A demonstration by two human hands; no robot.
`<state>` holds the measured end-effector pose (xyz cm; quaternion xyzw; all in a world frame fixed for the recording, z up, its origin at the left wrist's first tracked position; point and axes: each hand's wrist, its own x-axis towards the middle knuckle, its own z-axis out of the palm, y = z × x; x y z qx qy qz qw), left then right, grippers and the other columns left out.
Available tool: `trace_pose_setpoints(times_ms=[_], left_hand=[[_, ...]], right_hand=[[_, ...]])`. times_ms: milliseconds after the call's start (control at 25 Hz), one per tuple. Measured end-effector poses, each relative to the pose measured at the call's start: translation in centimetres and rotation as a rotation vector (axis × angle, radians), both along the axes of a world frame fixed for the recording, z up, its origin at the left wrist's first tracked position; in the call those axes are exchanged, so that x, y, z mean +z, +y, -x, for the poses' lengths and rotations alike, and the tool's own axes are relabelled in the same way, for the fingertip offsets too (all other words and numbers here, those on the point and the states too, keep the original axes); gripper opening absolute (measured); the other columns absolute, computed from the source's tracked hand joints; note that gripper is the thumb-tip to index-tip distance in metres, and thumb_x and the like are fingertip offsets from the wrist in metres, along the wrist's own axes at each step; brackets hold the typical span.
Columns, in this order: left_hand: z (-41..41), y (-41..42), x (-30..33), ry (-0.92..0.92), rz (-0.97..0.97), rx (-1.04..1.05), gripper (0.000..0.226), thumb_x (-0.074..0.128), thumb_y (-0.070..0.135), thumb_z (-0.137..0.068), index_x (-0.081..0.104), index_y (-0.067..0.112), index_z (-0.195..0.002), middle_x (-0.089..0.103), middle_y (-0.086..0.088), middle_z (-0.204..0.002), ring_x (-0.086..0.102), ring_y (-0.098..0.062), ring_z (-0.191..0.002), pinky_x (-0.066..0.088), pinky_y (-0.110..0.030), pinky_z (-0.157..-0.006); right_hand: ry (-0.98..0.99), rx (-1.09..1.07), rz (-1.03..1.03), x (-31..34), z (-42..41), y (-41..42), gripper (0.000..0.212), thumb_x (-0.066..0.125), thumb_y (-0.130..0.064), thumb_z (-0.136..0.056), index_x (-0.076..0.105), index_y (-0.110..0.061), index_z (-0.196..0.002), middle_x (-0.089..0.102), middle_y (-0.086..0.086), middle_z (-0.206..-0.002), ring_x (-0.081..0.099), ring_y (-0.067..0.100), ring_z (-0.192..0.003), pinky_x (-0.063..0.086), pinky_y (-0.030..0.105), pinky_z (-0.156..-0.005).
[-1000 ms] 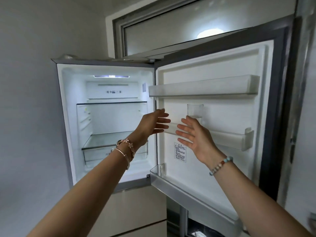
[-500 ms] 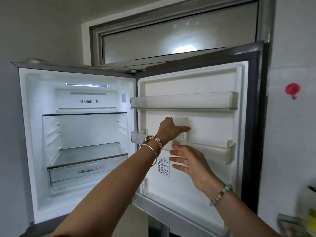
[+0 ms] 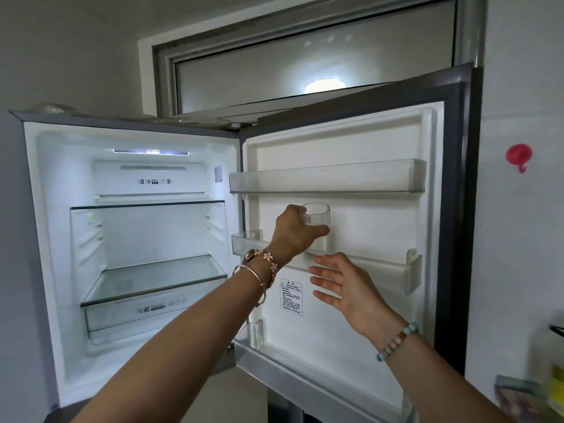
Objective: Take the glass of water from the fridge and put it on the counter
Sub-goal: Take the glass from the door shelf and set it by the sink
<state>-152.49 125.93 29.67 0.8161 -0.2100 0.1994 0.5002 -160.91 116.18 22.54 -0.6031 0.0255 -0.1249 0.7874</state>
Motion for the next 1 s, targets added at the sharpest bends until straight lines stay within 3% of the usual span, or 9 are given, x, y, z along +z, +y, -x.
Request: trace_pose_setpoints(times_ms=[200, 320, 400, 480, 600, 720, 800, 880, 1000], left_hand=[[0.8, 1.0, 0.6, 0.031, 0.053, -0.007, 0.068, 0.083, 0.026, -0.071, 0.048, 0.004, -0.126, 0.051, -0.002, -0.11, 0.052, -0.017, -0.097, 0.04, -0.023, -0.075], [0.7, 1.6, 1.3, 0.038, 0.082, -0.007, 0.069, 0.085, 0.027, -0.067, 0.049, 0.006, -0.122, 0.055, -0.007, -0.115, 0.06, -0.027, -0.104, 0.048, -0.03, -0.078], [0.6, 2.0, 1.5, 0.051, 0.1, -0.013, 0.071, 0.086, 0.026, -0.065, 0.048, 0.005, -0.121, 0.055, -0.009, -0.119, 0.06, -0.028, -0.106, 0.054, -0.037, -0.087], [0.7, 2.3, 1.6, 0.081, 0.113, -0.02, 0.073, 0.086, 0.024, -0.065, 0.046, 0.004, -0.122, 0.053, -0.008, -0.119, 0.058, -0.026, -0.108, 0.054, -0.042, -0.092], [0.8, 2.9, 1.9, 0.129, 0.136, -0.034, 0.077, 0.086, 0.022, -0.064, 0.044, 0.003, -0.125, 0.05, -0.006, -0.111, 0.058, -0.028, -0.113, 0.053, -0.043, -0.094], [1.2, 3.4, 2.1, 0.18, 0.152, -0.045, 0.081, 0.086, 0.019, -0.064, 0.041, 0.0, -0.13, 0.049, -0.006, -0.114, 0.056, -0.025, -0.109, 0.053, -0.041, -0.094], [1.5, 3.6, 2.1, 0.21, 0.171, -0.058, 0.083, 0.085, 0.017, -0.065, 0.04, -0.001, -0.131, 0.05, -0.007, -0.118, 0.056, -0.022, -0.105, 0.054, -0.038, -0.089], [1.8, 3.7, 2.0, 0.223, 0.194, -0.065, 0.082, 0.085, 0.015, -0.066, 0.039, -0.002, -0.131, 0.049, -0.009, -0.125, 0.056, -0.021, -0.102, 0.053, -0.036, -0.083], [2.4, 3.9, 2.2, 0.226, 0.22, -0.062, 0.082, 0.084, 0.016, -0.068, 0.037, -0.002, -0.133, 0.044, -0.006, -0.13, 0.056, -0.023, -0.105, 0.054, -0.04, -0.09]], right_hand=[[0.002, 0.067, -0.071, 0.4, 0.2, 0.4, 0.024, 0.062, -0.028, -0.087, 0.074, -0.01, -0.099, 0.076, 0.006, -0.092, 0.071, 0.023, -0.089, 0.056, 0.039, -0.085], [-0.192, -0.015, -0.058, 1.5, 0.5, 1.2, 0.011, 0.063, -0.013, -0.089, 0.072, -0.01, -0.092, 0.074, 0.011, -0.088, 0.07, 0.026, -0.082, 0.057, 0.035, -0.078], [-0.452, -0.234, 0.143, 2.5, 0.3, 0.8, 0.015, 0.066, -0.004, -0.085, 0.072, -0.018, -0.09, 0.074, 0.007, -0.086, 0.069, 0.021, -0.082, 0.055, 0.03, -0.079], [-0.55, -0.44, 0.453, 4.0, -0.3, 0.1, 0.03, 0.07, -0.003, -0.079, 0.067, -0.018, -0.105, 0.071, 0.005, -0.103, 0.066, 0.017, -0.096, 0.053, 0.026, -0.088], [-0.308, -0.397, 0.741, 5.9, -1.3, -0.4, 0.073, 0.077, -0.015, -0.076, 0.045, -0.015, -0.141, 0.054, 0.009, -0.138, 0.053, 0.022, -0.126, 0.044, 0.038, -0.106], [-0.16, -0.229, 0.847, 6.4, -2.3, -0.1, 0.097, 0.085, -0.025, -0.07, 0.032, -0.014, -0.15, 0.048, 0.011, -0.147, 0.049, 0.024, -0.131, 0.045, 0.038, -0.105], [-0.148, -0.206, 0.877, 6.3, -3.1, 0.0, 0.097, 0.088, -0.029, -0.066, 0.038, -0.013, -0.148, 0.054, 0.01, -0.139, 0.054, 0.023, -0.124, 0.047, 0.034, -0.098], [-0.162, -0.229, 0.924, 6.3, -3.8, 0.0, 0.084, 0.088, -0.033, -0.064, 0.052, -0.013, -0.138, 0.061, 0.009, -0.131, 0.059, 0.022, -0.117, 0.046, 0.029, -0.088], [-0.166, -0.21, 0.942, 6.3, -4.5, -0.1, 0.075, 0.088, -0.036, -0.062, 0.059, -0.014, -0.128, 0.065, 0.006, -0.123, 0.062, 0.021, -0.109, 0.046, 0.028, -0.08]])
